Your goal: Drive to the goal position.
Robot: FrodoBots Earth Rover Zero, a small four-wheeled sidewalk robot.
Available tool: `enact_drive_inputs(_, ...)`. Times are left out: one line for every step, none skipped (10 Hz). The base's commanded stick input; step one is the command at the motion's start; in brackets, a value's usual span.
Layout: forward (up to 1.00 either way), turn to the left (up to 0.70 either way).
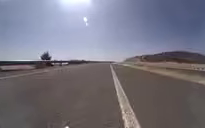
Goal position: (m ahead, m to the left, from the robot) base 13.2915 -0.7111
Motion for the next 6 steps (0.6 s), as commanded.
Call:
enact_drive_inputs(1.00, 0.00)
enact_drive_inputs(1.00, 0.00)
enact_drive_inputs(1.00, 0.00)
enact_drive_inputs(1.00, 0.00)
enact_drive_inputs(1.00, 0.00)
enact_drive_inputs(1.00, 0.00)
